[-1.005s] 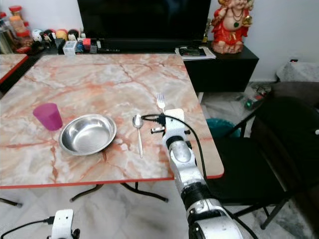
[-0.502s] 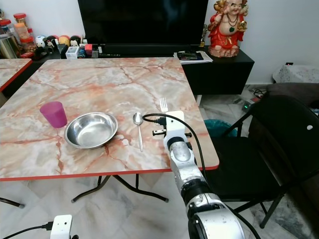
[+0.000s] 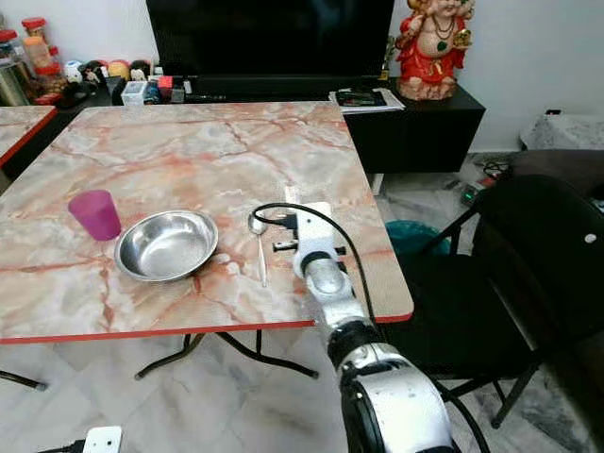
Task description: Setting the table
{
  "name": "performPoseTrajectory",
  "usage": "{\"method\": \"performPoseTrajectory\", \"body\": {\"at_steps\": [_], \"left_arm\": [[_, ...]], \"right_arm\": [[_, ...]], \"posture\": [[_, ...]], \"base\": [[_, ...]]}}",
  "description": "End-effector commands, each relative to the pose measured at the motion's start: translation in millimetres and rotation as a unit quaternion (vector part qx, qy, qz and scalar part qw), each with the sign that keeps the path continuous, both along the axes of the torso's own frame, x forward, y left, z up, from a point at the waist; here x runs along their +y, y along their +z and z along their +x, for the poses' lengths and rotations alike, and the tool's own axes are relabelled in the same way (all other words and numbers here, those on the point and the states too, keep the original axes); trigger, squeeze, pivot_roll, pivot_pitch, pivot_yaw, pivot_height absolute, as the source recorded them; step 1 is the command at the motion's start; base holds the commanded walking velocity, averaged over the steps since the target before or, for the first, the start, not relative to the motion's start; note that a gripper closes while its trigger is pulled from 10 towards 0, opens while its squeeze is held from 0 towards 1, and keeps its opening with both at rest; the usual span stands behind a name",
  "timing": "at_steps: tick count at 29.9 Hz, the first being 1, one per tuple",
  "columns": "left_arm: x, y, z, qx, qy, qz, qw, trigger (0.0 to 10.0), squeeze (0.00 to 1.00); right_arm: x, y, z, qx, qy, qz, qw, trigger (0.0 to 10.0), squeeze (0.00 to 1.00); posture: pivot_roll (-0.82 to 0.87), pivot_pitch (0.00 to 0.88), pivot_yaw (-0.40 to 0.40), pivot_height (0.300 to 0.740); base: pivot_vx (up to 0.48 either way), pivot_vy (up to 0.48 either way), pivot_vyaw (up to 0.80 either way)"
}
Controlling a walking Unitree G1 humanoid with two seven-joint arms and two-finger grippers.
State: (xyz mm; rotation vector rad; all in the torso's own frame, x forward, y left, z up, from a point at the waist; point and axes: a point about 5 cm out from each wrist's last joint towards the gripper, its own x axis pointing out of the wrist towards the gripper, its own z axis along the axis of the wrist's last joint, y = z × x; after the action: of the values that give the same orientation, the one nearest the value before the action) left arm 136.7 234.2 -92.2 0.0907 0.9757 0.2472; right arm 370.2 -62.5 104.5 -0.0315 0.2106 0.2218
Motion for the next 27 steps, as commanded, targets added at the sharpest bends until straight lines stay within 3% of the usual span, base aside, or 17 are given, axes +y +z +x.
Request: {"method": "performPoseTrajectory", "body": {"at_steps": [1, 11, 18, 27], "left_arm": [[5.5, -0.1, -5.9, 0.001, -0.004, 0.009, 1.0, 10.0, 0.0], [15.4, -3.9, -33.7, 0.012, 0.002, 0.017, 1.0, 10.0, 0.0], [26.5, -2.6, -45.6, 0.017, -0.001, 0.028, 0.999, 10.0, 0.0], [27.8, -2.7, -51.5, 0.017, -0.007, 0.029, 0.999, 10.0, 0.0]], "right_arm": [[6.1, 2.3, 1.1, 0.008, 0.008, 0.0, 1.0, 10.0, 0.0], [11.5, -6.2, -3.2, 0.034, 0.001, -0.005, 0.999, 10.0, 0.0], [6.7, -9.5, -3.7, 0.04, -0.014, -0.008, 0.999, 10.0, 0.0], [-6.8, -15.9, -4.3, 0.051, -0.038, -0.016, 0.998, 10.0, 0.0]], "posture": [[0.09, 0.02, -0.016, 0.74], [0.15, 0.061, -0.008, 0.74], [0.15, 0.076, 0.013, 0.74], [0.17, 0.093, 0.015, 0.74]], "base": [[0.0, 0.0, 0.0], [0.0, 0.0, 0.0], [0.0, 0.0, 0.0], [0.0, 0.0, 0.0]]}}
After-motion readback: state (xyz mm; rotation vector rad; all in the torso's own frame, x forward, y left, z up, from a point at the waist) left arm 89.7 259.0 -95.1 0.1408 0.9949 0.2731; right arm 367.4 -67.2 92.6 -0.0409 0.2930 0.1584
